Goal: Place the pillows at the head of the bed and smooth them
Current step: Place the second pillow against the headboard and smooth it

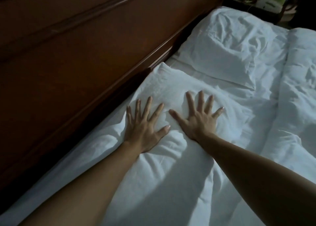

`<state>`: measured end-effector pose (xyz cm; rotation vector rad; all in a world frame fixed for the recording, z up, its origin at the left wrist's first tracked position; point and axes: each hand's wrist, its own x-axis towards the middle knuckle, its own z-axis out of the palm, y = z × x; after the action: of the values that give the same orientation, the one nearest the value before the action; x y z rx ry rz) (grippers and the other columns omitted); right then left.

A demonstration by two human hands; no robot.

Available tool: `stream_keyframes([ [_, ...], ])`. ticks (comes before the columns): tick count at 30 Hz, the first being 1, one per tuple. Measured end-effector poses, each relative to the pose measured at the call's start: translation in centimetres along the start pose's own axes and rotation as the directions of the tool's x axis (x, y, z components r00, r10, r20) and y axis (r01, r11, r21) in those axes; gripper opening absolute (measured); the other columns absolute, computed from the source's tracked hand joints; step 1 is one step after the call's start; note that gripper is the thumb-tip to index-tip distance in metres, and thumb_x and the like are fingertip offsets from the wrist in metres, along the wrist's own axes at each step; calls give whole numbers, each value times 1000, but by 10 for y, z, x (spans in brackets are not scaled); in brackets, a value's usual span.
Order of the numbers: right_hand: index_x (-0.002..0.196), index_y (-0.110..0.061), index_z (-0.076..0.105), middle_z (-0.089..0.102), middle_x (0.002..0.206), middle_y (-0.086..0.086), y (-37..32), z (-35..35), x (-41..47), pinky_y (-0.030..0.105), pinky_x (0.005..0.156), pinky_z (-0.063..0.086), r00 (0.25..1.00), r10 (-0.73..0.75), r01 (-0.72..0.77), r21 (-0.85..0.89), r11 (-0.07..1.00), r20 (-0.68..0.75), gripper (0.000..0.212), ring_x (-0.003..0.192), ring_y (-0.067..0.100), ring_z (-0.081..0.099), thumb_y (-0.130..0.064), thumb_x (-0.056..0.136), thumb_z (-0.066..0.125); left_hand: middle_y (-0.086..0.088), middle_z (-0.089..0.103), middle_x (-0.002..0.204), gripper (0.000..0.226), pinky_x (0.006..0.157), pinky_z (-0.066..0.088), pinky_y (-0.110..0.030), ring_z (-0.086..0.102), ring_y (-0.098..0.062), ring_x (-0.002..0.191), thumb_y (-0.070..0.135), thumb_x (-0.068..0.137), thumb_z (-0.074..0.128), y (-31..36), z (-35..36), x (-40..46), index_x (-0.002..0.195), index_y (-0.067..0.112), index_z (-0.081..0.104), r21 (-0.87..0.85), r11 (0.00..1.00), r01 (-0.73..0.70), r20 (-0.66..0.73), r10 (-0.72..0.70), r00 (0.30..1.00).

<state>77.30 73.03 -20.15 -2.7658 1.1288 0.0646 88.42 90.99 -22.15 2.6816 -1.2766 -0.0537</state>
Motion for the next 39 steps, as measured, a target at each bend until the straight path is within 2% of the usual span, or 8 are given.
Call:
stream_keyframes([
  [5, 159, -48, -14, -25, 170, 0, 8, 6, -2, 75, 114, -13, 992, 28, -24, -39, 999, 124, 107, 154, 37, -27, -103, 68, 0, 0, -15, 169, 82, 118, -2, -64, -16, -35, 153, 82, 87, 17, 11, 2, -8, 158, 45, -2, 36, 999, -5, 62, 3, 998],
  [10, 162, -43, -7, -18, 172, -1, -13, -23, -44, 69, 117, -19, 991, -5, 3, 15, 1000, 135, 97, 155, 36, -23, -93, 82, 12, -12, 10, 169, 78, 118, -8, -63, -3, -41, 153, 69, 92, 24, 53, -47, -58, 156, 25, 31, -28, 993, 115, 89, -112, 990],
  [15, 159, -51, -10, -19, 172, -4, -27, -3, -108, 72, 114, -19, 985, -56, 49, 52, 997, 160, 89, 155, 36, -23, -92, 82, 8, -18, -4, 168, 95, 108, -14, -75, -13, -52, 149, 87, 79, 9, 74, -44, -145, 160, 37, 4, -2, 969, 248, 176, -244, 954],
  [26, 159, -41, -20, -41, 163, -1, -28, 46, -112, 78, 108, -18, 994, -74, 72, 37, 997, 81, 87, 146, 39, -42, -86, 90, 7, -21, -9, 167, 96, 108, -2, -78, -12, -54, 148, 85, 84, 16, 62, 20, -152, 160, 30, -3, 75, 979, 191, 68, -196, 978],
  [33, 158, -50, -14, -32, 167, -7, -25, 42, -101, 71, 109, -29, 976, -63, 49, 70, 996, 208, 86, 149, 36, -37, -88, 87, 13, -17, 15, 167, 84, 113, -3, -73, 3, -51, 150, 78, 86, 26, 59, 17, -149, 158, 35, 22, -42, 975, 220, 130, -213, 968],
  [36, 162, -45, 3, -12, 172, -11, -17, 19, -102, 66, 119, -18, 987, -21, -5, 158, 987, 161, 75, 158, 29, -18, -75, 96, 22, -16, 53, 147, 60, 109, 29, -60, 46, -43, 134, 58, 89, 43, 34, -11, -139, 137, 25, 60, -214, 944, 251, -85, -274, 958],
  [38, 163, -42, 3, -11, 173, -11, -5, 10, -110, 68, 121, -12, 990, 44, -56, 96, 994, 131, 77, 158, 29, -15, -75, 96, 22, -19, 57, 139, 52, 102, 37, -55, 51, -43, 127, 45, 89, 53, -4, -29, -128, 131, 16, 64, -193, 924, 332, -231, -371, 899],
  [39, 162, -44, -1, -16, 172, -10, 0, 7, -116, 71, 118, -13, 986, 103, -112, 66, 991, 135, 83, 158, 32, -17, -81, 91, 22, -21, 52, 145, 55, 105, 34, -56, 45, -45, 133, 46, 91, 53, -26, -39, -125, 137, 15, 59, -142, 898, 416, -189, -437, 879],
])
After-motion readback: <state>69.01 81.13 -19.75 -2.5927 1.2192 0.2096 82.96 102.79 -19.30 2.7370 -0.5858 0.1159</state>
